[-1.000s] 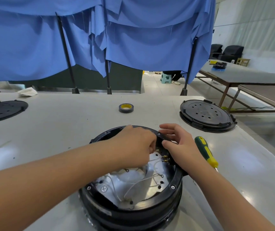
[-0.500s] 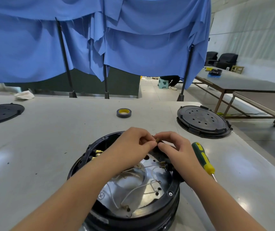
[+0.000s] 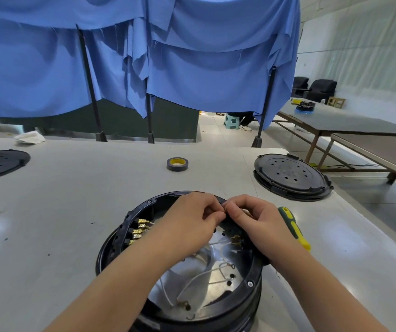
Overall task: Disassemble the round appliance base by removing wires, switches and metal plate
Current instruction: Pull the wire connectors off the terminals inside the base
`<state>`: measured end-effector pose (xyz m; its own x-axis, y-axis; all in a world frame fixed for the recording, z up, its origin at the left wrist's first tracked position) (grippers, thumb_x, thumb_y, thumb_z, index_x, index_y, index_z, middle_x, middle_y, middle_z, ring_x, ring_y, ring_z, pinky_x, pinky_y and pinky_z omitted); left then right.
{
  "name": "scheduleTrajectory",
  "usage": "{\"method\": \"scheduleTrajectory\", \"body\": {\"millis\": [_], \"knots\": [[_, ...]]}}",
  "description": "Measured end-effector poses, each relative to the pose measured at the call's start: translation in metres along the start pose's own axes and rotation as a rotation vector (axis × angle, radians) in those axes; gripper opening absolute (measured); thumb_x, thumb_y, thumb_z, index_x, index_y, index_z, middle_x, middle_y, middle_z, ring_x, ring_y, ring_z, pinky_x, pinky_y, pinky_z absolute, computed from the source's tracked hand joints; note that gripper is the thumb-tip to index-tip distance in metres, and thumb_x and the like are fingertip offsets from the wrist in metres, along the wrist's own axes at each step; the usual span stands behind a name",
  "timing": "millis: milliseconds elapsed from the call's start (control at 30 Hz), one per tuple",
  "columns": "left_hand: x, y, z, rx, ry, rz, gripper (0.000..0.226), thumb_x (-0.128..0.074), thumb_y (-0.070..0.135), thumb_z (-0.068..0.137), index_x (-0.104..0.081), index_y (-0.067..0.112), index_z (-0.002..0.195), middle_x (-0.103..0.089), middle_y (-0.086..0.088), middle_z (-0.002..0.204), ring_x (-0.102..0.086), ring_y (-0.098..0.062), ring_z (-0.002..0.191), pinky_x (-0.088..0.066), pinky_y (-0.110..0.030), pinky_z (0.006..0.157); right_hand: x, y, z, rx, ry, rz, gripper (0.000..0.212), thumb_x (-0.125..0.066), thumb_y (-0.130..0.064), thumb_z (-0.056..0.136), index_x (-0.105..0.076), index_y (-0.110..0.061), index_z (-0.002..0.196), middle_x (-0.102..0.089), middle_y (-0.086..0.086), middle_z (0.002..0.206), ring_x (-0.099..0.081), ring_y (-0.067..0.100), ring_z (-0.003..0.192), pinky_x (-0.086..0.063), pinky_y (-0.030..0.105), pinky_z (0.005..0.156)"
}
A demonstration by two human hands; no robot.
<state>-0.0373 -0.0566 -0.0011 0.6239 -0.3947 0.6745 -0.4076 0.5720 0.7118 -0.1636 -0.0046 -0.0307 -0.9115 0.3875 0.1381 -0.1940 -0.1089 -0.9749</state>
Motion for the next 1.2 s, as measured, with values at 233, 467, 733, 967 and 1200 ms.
{"method": "scheduleTrajectory", "body": {"millis": [233,467,733,967,1200], "knots": [[0.001,-0.002,0.000,-0.010,-0.002,-0.088,0.010,-0.064,0.021,0.091,-0.074,0.024,0.093,-0.072,0.007,0.079,-0.069,-0.008,0.078,-0.057,-0.030,0.080,0.001,0.000,0.001,-0.013,0.016,-0.033,0.011,-0.062,-0.018,0.091,-0.071,-0.014,0.085,-0.074,0.010,0.084,-0.070,0.030,0.086,-0.056,0.047,0.084],[0.005,-0.009,0.001,-0.026,0.060,-0.059,0.025,-0.052,0.045,0.095,-0.064,0.032,0.113,-0.064,0.015,0.104,-0.060,0.005,0.091,-0.047,-0.010,0.080,0.015,-0.002,0.007,-0.029,0.080,0.067,0.015,-0.058,-0.017,0.094,-0.067,-0.007,0.088,-0.073,0.002,0.081,-0.069,0.012,0.078,-0.056,0.023,0.071],[-0.001,-0.026,0.004,0.064,-0.030,0.384,0.054,-0.035,0.055,0.097,-0.030,0.035,0.148,-0.023,0.008,0.156,-0.014,-0.013,0.144,-0.011,-0.040,0.119,0.063,0.006,0.036,-0.116,0.297,0.094,0.014,-0.057,-0.015,0.095,-0.066,-0.005,0.088,-0.067,0.006,0.079,-0.061,0.016,0.070,-0.056,0.025,0.067],[-0.012,-0.035,0.001,0.067,-0.130,0.529,0.062,-0.036,0.053,0.097,-0.017,0.033,0.152,-0.006,0.005,0.161,0.002,-0.014,0.148,0.008,-0.045,0.119,0.076,0.062,0.070,-0.307,0.408,0.075,0.013,-0.056,-0.010,0.095,-0.065,-0.002,0.089,-0.067,0.011,0.083,-0.061,0.018,0.072,-0.052,0.025,0.064],[-0.015,-0.036,0.000,0.041,-0.142,0.552,0.058,-0.036,0.054,0.097,-0.022,0.034,0.150,-0.001,0.008,0.162,0.006,-0.015,0.148,0.010,-0.044,0.118,0.062,0.073,0.092,-0.333,0.350,-0.248,0.012,-0.053,-0.009,0.093,-0.061,-0.001,0.089,-0.067,0.013,0.074,-0.064,0.019,0.056,-0.056,0.031,0.055]]}}
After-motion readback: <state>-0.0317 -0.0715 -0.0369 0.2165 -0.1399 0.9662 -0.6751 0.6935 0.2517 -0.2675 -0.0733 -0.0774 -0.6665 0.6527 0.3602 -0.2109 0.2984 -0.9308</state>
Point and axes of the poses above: each hand's wrist, its own z-axis towards the middle knuckle, its own x-axis out of the back of the hand, y = z × x, the point moved 7 cm from there along z, towards the middle knuckle
